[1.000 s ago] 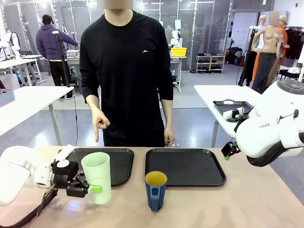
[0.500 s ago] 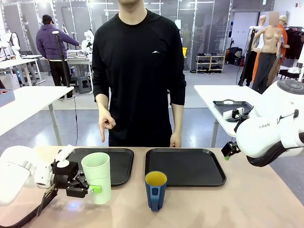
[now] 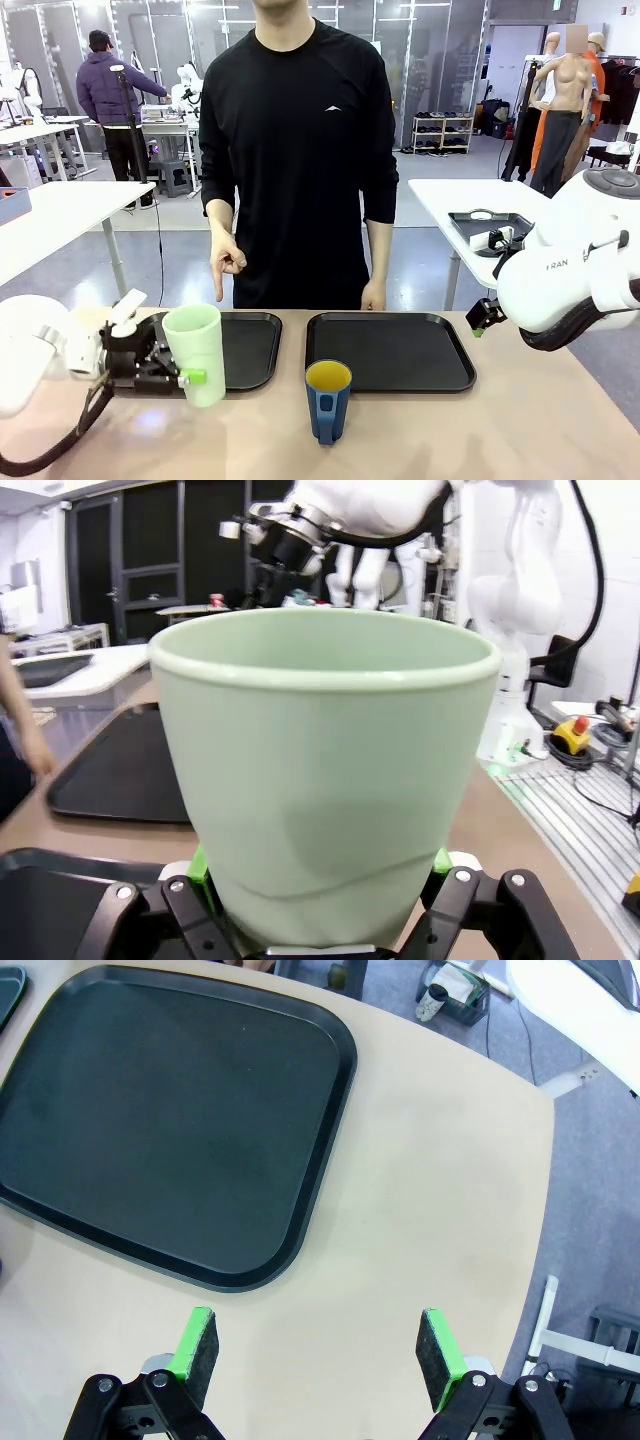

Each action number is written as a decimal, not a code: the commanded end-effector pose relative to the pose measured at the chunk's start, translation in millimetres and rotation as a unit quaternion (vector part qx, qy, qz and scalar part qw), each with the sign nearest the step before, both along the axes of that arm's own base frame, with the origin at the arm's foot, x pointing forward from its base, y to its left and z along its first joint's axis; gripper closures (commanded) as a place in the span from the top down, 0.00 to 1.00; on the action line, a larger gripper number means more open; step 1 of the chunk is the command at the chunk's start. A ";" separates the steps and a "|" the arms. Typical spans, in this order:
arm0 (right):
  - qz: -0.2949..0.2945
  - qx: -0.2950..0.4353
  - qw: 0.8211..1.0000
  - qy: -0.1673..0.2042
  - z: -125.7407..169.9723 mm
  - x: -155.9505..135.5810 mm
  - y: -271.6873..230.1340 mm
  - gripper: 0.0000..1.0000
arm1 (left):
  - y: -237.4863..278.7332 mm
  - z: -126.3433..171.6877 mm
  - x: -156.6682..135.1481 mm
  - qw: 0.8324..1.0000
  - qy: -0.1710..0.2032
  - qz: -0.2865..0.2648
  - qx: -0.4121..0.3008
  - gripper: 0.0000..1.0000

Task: Sort and store the cups by type.
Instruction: Place the picked Reusable plastic cup into the Flat Tray indicated by the person.

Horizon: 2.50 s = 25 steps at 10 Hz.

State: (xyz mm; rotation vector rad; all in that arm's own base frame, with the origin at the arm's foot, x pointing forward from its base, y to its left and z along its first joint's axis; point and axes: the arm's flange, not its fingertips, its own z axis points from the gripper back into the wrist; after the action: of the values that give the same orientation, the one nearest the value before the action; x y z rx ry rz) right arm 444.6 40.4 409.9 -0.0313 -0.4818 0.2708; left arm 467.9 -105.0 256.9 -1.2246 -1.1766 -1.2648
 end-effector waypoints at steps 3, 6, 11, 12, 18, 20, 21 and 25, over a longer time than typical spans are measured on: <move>0.000 0.001 1.000 0.001 -1.2 -0.5 -0.4 1.00 | 38.2 26.8 69.3 0.996 -0.043 0.072 -0.033 0.85; 0.000 0.001 1.000 0.001 -1.2 -0.5 -0.4 1.00 | 49.8 32.7 101.8 0.995 -0.052 0.081 -0.034 0.85; 0.000 0.001 1.000 0.001 -1.2 -0.5 -0.4 1.00 | 56.0 25.7 109.1 0.995 -0.043 0.084 -0.023 0.85; 0.000 0.001 1.000 0.001 -1.2 -0.5 -0.4 1.00 | 59.4 18.9 113.0 0.995 -0.045 0.080 -0.024 0.85; 0.000 0.001 1.000 0.001 -1.2 -0.5 -0.4 1.00 | 71.3 -27.0 129.8 0.997 -0.043 0.063 -0.022 0.85; 0.000 0.001 1.000 0.001 -1.2 -0.5 -0.4 1.00 | 70.8 -40.0 133.5 0.998 -0.047 0.048 -0.017 0.85; 0.000 0.001 1.000 0.001 -1.2 -0.5 -0.4 1.00 | 70.0 -44.5 133.5 0.998 -0.049 0.037 -0.013 0.85; 0.000 0.001 1.000 0.001 -1.2 -0.5 -0.4 1.00 | 65.5 -56.1 137.4 0.998 -0.048 0.038 0.008 0.85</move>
State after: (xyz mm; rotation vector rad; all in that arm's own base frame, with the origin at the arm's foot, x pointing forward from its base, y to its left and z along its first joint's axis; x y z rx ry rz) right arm 444.5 40.4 409.9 -0.0313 -0.4817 0.2709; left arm 599.9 -39.7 209.4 -1.1103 -1.2727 -1.2573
